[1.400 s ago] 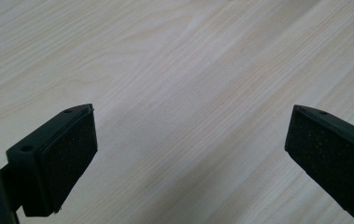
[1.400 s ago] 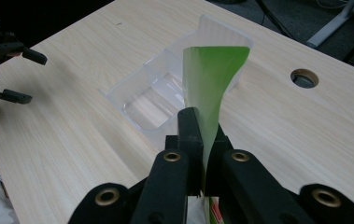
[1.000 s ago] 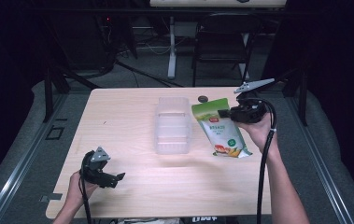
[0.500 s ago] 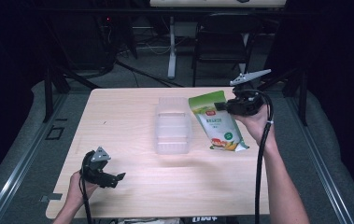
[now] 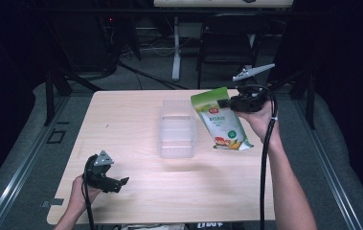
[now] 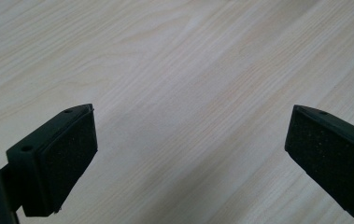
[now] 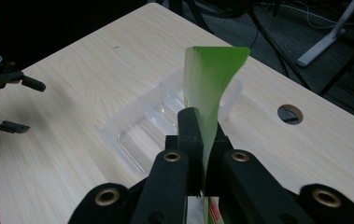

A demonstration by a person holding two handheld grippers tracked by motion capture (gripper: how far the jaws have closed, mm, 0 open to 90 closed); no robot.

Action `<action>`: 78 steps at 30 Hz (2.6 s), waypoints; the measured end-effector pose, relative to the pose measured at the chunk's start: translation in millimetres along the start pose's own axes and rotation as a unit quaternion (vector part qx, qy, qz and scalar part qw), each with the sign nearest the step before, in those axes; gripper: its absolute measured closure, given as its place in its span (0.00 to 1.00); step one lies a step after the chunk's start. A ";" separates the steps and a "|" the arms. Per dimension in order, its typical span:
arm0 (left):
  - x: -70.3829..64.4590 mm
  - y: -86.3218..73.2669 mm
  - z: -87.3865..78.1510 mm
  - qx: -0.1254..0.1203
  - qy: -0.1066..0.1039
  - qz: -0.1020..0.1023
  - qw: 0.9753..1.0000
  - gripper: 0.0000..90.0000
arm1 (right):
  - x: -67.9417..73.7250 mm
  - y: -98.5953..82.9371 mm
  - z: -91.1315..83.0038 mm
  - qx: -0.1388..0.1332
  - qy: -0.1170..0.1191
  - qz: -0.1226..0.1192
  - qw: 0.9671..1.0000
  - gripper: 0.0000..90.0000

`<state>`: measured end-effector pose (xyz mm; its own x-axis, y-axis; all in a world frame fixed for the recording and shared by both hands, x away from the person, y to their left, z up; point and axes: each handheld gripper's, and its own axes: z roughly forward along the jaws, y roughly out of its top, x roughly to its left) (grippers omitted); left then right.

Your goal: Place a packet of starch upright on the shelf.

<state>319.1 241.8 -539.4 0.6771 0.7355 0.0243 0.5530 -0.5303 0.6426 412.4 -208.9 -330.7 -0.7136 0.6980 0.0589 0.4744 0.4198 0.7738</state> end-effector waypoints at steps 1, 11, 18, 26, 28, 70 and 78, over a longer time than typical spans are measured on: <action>0.2 -0.1 0.0 0.000 0.000 0.000 1.000 0.03 | 0.0 1.6 -0.6 0.003 0.000 -0.001 1.000 1.00; -0.1 -0.1 0.1 0.000 -0.001 0.000 1.000 0.03 | 2.5 14.5 3.2 0.002 0.004 -0.010 1.000 1.00; -0.2 0.0 0.3 0.000 -0.001 0.000 1.000 0.03 | 5.8 23.8 5.6 0.002 0.005 -0.018 1.000 1.00; 0.2 -0.2 0.2 0.000 -0.001 0.000 1.000 0.03 | 7.7 32.2 8.8 0.001 0.004 -0.024 1.000 1.00; 0.1 -0.1 0.3 0.000 -0.001 0.000 1.000 0.03 | 8.7 34.7 9.5 0.000 0.004 -0.025 1.000 1.00; 0.7 -0.7 0.4 -0.001 -0.003 -0.003 1.000 0.03 | 39.6 69.9 54.3 -0.009 0.046 -0.054 0.997 1.00; 0.7 -0.8 0.3 -0.001 -0.003 -0.003 1.000 0.03 | 44.9 72.2 67.9 -0.011 0.058 -0.053 0.997 1.00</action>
<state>319.2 242.7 -540.2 0.6772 0.7356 0.0156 0.5555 -0.5250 0.6448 449.6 -107.8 -315.0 -0.8147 0.5780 0.0471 0.3823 0.4742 0.7931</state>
